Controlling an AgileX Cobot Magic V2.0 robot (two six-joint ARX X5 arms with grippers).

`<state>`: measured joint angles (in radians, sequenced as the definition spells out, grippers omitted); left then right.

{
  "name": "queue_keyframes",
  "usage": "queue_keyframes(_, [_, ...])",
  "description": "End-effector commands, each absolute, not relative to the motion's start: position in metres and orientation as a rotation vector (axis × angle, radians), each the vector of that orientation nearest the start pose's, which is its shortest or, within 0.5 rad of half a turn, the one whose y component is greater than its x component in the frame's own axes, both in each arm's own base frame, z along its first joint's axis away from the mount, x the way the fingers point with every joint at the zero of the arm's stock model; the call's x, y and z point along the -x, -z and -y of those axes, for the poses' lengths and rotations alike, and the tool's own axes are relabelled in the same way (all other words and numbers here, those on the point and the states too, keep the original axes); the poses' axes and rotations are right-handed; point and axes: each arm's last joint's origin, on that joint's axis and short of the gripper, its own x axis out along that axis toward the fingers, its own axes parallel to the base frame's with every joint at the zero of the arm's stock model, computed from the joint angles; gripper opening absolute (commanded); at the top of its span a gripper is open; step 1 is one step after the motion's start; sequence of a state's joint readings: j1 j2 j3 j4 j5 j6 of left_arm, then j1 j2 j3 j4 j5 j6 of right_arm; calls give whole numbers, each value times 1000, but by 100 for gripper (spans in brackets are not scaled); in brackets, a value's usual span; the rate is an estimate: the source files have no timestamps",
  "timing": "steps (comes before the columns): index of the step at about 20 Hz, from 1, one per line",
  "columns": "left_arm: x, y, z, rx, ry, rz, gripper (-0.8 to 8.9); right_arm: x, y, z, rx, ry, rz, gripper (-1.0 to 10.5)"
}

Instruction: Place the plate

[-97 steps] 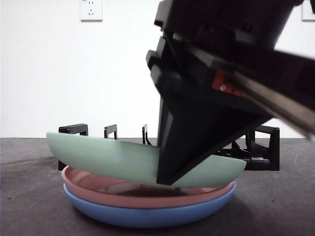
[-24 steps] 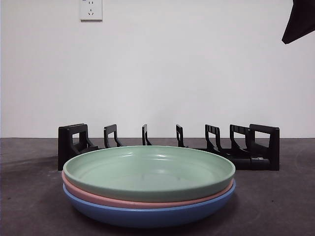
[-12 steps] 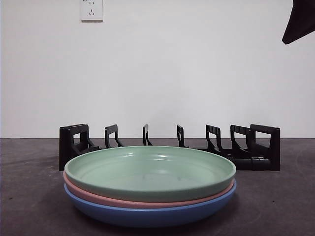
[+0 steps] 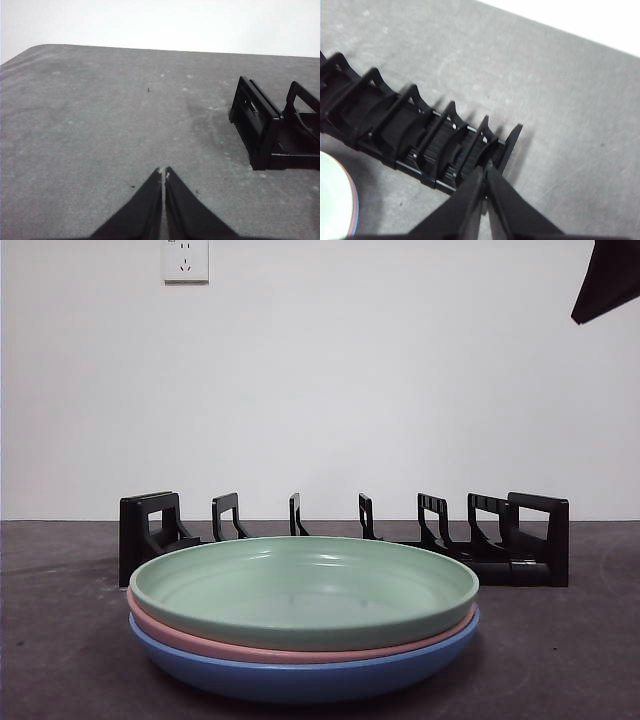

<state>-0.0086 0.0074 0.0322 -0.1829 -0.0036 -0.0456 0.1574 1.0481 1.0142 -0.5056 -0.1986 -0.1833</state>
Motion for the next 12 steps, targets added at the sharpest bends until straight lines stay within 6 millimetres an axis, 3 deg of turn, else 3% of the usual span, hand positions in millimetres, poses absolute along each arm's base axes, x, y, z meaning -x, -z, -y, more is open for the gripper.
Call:
queue_keyframes(1, [-96, -149, 1, 53, 0, -181, 8, -197, -343, -36, 229, -338, -431, 14])
queue_keyframes(2, [-96, -149, 1, 53, 0, -181, 8, -186, -335, -32, 223, -279, -404, 14])
queue_keyframes(6, [-96, -149, 1, 53, 0, -181, 8, -117, -232, -17, 177, -141, -159, 14])
queue_keyframes(8, [-96, -149, 1, 53, 0, -181, 8, -99, -191, -12, 132, -121, -107, 14])
queue_keyframes(10, [-96, -149, 1, 53, 0, -181, 8, -95, -170, -9, 83, -74, -91, 14])
queue_keyframes(12, [-96, -150, 1, 53, 0, -181, 8, -95, -163, -7, 79, -57, -88, 14])
